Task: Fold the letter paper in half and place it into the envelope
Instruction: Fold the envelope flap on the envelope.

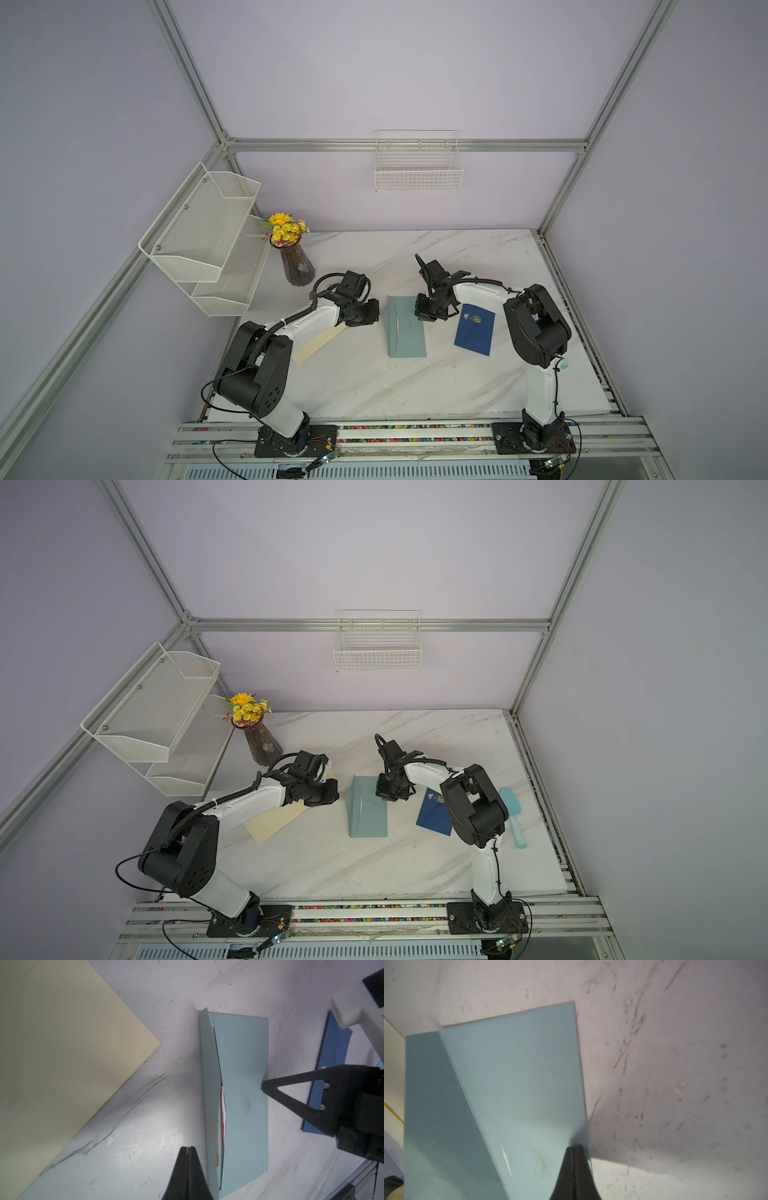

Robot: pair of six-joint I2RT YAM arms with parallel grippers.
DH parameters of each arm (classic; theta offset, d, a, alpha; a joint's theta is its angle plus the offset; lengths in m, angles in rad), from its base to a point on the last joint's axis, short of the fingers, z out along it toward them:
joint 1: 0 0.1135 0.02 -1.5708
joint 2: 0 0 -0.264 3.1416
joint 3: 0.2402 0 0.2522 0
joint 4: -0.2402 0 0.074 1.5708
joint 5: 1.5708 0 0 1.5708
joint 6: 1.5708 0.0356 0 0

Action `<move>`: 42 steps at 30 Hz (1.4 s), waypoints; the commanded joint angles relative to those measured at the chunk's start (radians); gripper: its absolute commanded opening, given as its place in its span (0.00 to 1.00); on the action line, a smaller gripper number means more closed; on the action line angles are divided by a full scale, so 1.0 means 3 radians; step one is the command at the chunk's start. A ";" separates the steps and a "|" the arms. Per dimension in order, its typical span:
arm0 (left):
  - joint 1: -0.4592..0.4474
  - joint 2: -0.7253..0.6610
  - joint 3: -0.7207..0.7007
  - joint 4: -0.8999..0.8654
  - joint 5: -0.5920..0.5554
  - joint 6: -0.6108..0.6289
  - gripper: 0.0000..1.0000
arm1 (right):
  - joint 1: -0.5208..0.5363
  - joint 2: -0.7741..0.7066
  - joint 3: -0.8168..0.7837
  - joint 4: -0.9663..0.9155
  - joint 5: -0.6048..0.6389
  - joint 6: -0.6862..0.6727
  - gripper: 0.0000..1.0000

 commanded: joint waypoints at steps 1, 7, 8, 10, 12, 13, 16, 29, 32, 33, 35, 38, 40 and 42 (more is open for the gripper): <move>-0.0078 0.0057 0.0124 0.0189 0.0175 -0.0072 0.00 | 0.0006 0.0000 -0.0088 0.0116 -0.0089 0.0109 0.00; -0.0208 0.0155 0.0178 0.0324 0.0285 -0.0208 0.00 | 0.0006 0.0032 -0.0025 0.0121 -0.0160 0.0114 0.00; -0.0236 0.0173 0.0204 0.0332 0.0286 -0.0215 0.00 | 0.0007 0.0032 -0.0026 0.0135 -0.0170 0.0132 0.00; -0.0292 0.0223 0.0271 0.0342 0.0298 -0.0221 0.00 | 0.0005 0.0038 -0.0033 0.0183 -0.0198 0.0187 0.00; -0.0334 0.0296 0.0342 0.0345 0.0315 -0.0211 0.00 | 0.0007 0.0042 -0.0049 0.0221 -0.0227 0.0223 0.00; -0.0346 0.0346 0.0375 0.0347 0.0328 -0.0202 0.00 | 0.0007 0.0043 -0.0050 0.0235 -0.0239 0.0239 0.00; -0.0350 0.0500 0.0448 0.0350 0.0387 -0.0187 0.00 | 0.0009 0.0068 -0.0027 0.0226 -0.0268 0.0248 0.00; -0.0391 0.0994 0.0410 0.0435 0.0529 -0.0113 0.00 | 0.0008 -0.0050 0.0016 0.0245 -0.0436 0.0243 0.00; -0.0396 0.1028 0.0363 0.0453 0.0541 -0.0114 0.00 | 0.0007 -0.0123 -0.0071 0.0397 -0.0563 0.0322 0.00; -0.0394 0.1030 0.0353 0.0453 0.0535 -0.0114 0.00 | 0.0007 -0.0143 -0.0118 0.0455 -0.0606 0.0369 0.00; -0.0395 0.1036 0.0346 0.0452 0.0531 -0.0108 0.00 | 0.0006 -0.0194 -0.0191 0.0588 -0.0654 0.0432 0.00; -0.0395 0.1049 0.0347 0.0451 0.0538 -0.0111 0.00 | 0.0006 -0.0219 -0.0253 0.0653 -0.0671 0.0471 0.00; -0.0395 0.1054 0.0353 0.0455 0.0539 -0.0119 0.00 | 0.0009 -0.0178 -0.0261 0.0667 -0.0702 0.0469 0.00; -0.0394 0.1051 0.0368 0.0454 0.0544 -0.0115 0.00 | 0.0015 -0.0110 -0.0264 0.0688 -0.0736 0.0466 0.00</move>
